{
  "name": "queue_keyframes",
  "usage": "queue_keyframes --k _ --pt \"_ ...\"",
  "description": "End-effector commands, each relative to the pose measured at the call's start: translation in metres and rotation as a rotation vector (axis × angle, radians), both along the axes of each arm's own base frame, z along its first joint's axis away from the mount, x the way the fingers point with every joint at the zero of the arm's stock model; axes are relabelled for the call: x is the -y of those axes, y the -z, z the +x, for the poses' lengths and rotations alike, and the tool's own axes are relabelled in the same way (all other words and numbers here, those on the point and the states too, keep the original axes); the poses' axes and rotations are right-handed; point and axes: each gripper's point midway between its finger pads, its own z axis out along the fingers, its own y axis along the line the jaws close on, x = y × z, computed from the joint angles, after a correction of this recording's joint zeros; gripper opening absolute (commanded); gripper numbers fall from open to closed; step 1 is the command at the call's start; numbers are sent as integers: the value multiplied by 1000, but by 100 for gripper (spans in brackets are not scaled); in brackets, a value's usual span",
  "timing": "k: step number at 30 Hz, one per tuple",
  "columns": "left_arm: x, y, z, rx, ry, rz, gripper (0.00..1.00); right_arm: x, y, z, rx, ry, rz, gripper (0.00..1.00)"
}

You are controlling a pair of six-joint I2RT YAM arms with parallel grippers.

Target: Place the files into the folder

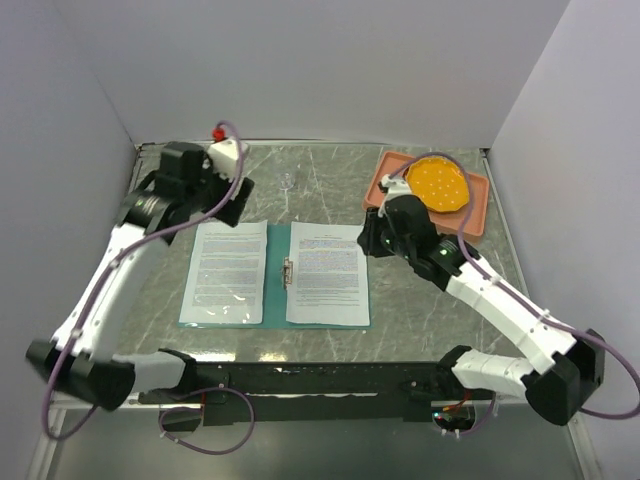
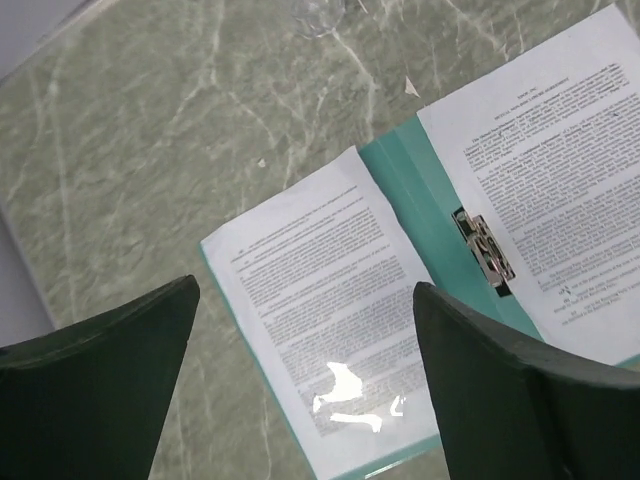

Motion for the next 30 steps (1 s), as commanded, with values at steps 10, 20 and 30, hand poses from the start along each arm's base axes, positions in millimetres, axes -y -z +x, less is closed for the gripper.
queue_keyframes --k 10,20,30 --pt "40 42 105 -199 -11 -177 96 -37 -19 58 8 1 7 39" --pt "51 56 93 -264 -13 -217 96 -34 4 36 -81 -43 1 68" --pt "30 19 50 -301 -69 -190 96 -29 19 8 -211 -74 -24 72"
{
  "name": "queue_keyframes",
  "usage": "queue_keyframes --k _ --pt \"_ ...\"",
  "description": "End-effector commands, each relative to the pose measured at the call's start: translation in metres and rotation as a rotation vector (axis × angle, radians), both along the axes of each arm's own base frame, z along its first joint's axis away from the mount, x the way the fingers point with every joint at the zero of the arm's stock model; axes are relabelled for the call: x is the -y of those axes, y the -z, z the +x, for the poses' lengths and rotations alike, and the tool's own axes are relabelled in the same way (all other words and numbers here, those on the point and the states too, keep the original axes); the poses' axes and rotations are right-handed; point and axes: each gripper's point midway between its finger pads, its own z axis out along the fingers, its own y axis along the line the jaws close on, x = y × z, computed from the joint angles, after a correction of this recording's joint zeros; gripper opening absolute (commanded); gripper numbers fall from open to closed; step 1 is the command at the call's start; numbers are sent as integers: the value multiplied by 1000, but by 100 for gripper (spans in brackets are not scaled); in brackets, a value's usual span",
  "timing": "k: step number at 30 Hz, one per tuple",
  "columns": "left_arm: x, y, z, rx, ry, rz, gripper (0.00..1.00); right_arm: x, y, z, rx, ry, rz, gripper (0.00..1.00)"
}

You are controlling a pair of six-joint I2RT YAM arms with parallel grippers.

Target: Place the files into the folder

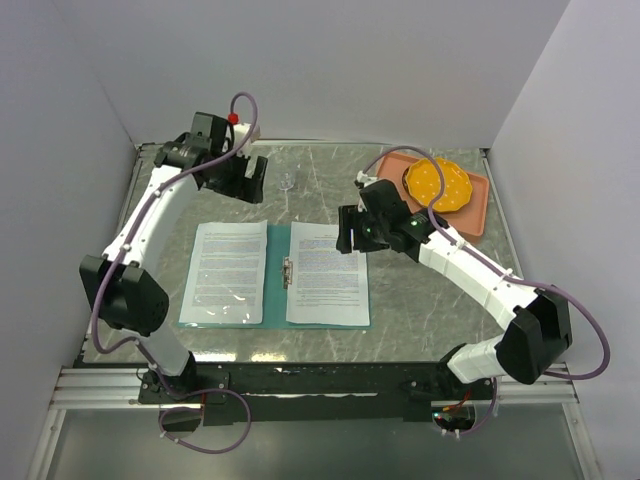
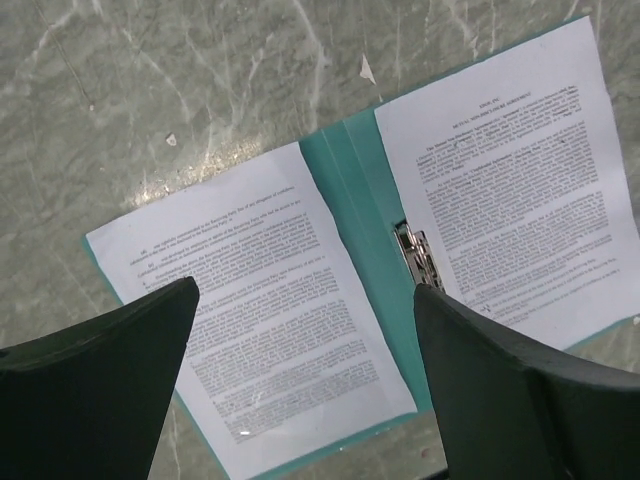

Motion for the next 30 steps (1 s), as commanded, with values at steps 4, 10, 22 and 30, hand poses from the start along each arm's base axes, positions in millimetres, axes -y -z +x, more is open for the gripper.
queue_keyframes --k 4,10,22,30 --pt "-13 -72 -40 123 -3 -15 96 0 -26 -13 13 -19 56 68" --pt "2 -63 -41 100 56 -67 96 3 -41 -14 113 -17 121 28" --pt "63 -9 -2 88 109 -139 98 5 -41 -8 210 4 144 0" --pt "79 33 14 45 87 -131 99 -26 -32 -11 244 -79 256 0"
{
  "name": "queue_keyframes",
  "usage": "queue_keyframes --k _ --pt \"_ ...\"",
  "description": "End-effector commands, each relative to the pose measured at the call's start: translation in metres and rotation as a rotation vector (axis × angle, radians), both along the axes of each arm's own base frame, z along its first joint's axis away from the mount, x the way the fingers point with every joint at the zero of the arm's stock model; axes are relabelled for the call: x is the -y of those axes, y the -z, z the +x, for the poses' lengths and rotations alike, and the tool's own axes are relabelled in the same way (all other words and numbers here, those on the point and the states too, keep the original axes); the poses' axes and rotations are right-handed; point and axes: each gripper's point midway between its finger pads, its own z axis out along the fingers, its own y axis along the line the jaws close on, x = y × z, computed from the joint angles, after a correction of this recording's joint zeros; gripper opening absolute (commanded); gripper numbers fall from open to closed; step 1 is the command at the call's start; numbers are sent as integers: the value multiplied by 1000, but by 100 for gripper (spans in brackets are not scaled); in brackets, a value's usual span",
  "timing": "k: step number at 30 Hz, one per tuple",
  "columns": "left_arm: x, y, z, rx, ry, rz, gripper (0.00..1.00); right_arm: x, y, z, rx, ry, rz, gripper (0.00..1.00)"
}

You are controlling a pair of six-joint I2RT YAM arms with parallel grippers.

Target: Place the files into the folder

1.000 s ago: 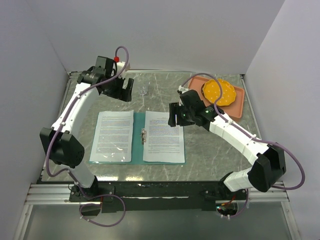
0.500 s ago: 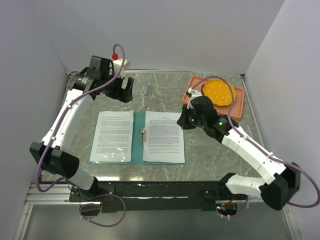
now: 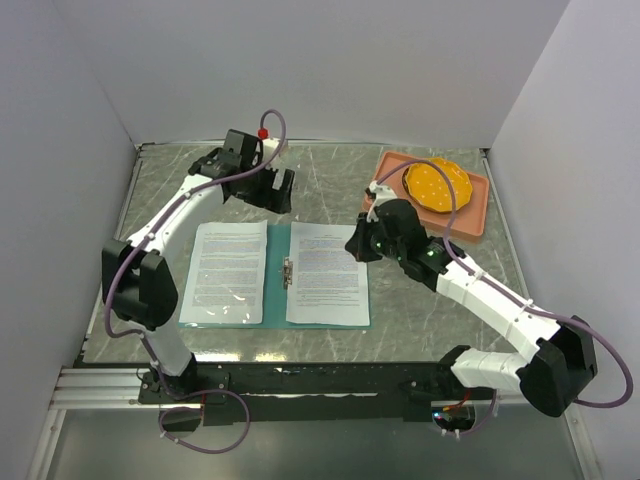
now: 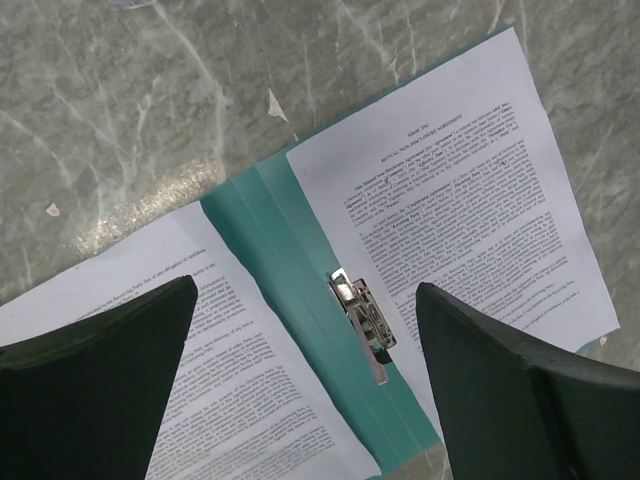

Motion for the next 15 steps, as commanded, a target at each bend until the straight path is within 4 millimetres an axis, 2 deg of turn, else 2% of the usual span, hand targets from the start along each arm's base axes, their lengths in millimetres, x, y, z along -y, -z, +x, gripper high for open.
queue_keyframes --k 1,2,3,4,5,6,7,8,10,11,12,15 --pt "19 9 10 26 -13 -43 96 -23 -15 6 107 -46 91 0" --pt "22 16 9 28 -24 -22 96 -25 -9 4 118 -48 83 0" --pt "24 19 11 40 -37 -18 96 -31 -14 7 164 -64 95 0" --pt "22 31 7 23 -67 -7 96 -35 -13 8 183 -74 100 0" --pt "22 38 6 32 -83 9 96 -39 0 8 177 -93 83 0" --pt "23 38 8 60 -101 10 96 -45 3 8 185 -109 83 0" --pt "22 50 2 41 -114 23 96 -51 2 12 206 -115 94 0" --pt "26 54 -2 43 -116 27 96 -57 15 14 190 -128 76 0" --pt "22 66 -3 48 -161 51 96 -69 17 16 236 -154 71 0" --pt "25 69 -5 45 -155 49 96 -75 26 17 235 -168 56 0" --pt "20 73 -4 62 -186 79 96 -78 29 19 253 -183 43 0" --pt "24 89 -5 56 -195 91 96 -88 39 27 278 -190 26 0"
